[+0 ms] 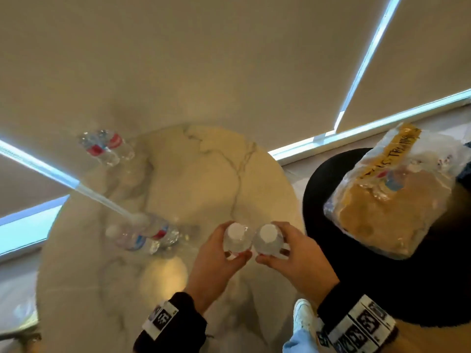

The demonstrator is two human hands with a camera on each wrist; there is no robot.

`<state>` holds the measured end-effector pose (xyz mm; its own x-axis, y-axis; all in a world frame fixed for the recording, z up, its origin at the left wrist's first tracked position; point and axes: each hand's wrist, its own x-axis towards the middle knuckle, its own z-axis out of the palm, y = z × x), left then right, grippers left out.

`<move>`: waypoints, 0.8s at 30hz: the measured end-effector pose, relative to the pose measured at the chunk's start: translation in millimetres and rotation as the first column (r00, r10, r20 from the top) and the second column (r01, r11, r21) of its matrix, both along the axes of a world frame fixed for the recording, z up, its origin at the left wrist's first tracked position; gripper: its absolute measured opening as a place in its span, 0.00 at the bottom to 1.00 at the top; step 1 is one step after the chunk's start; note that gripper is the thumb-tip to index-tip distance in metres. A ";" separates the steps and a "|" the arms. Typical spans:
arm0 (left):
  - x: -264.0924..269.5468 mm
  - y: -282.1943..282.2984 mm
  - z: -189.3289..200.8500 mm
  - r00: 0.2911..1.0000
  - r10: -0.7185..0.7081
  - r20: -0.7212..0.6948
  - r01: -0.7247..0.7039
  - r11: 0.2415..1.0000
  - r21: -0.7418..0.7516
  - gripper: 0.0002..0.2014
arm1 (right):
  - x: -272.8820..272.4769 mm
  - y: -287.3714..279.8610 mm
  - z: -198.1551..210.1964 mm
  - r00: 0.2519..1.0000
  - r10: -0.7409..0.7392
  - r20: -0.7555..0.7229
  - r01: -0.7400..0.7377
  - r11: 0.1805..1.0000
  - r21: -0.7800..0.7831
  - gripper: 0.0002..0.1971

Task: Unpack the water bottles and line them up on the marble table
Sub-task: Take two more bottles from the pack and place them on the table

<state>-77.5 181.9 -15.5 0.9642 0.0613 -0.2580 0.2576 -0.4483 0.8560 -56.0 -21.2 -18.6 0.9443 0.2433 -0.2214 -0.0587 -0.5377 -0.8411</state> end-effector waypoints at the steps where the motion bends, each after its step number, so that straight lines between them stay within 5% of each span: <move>1: -15.5 27.1 -5.1 0.998 0.067 -0.011 -0.066 0.998 0.011 0.27 | -3.5 28.3 -6.0 0.999 0.045 -0.009 -0.045 0.999 0.030 0.33; 8: -81.5 156.7 -26.0 0.935 0.352 -0.034 -0.347 0.932 0.101 0.28 | -20.9 189.5 -29.2 0.977 0.215 -0.017 -0.213 0.974 0.077 0.35; 15: -76.8 187.2 -35.8 0.922 0.387 0.006 -0.386 0.917 0.105 0.27 | -20.3 229.6 -36.0 0.989 0.145 -0.026 -0.143 0.988 0.051 0.35; 18: -80.8 188.5 -32.7 0.931 0.333 -0.147 -0.297 0.929 0.222 0.26 | -19.5 220.4 -33.6 0.977 0.195 -0.084 -0.194 0.981 0.029 0.41; 20: -90.7 187.4 -30.4 0.898 0.230 -0.374 -0.075 0.920 0.386 0.22 | -19.3 200.1 -29.6 0.971 0.203 -0.124 -0.207 0.978 -0.020 0.43; 24: -107.3 166.0 -25.4 0.878 0.117 -0.465 0.081 0.919 0.385 0.20 | -16.4 115.5 -21.8 0.996 -0.001 -0.088 -0.005 0.998 -0.069 0.17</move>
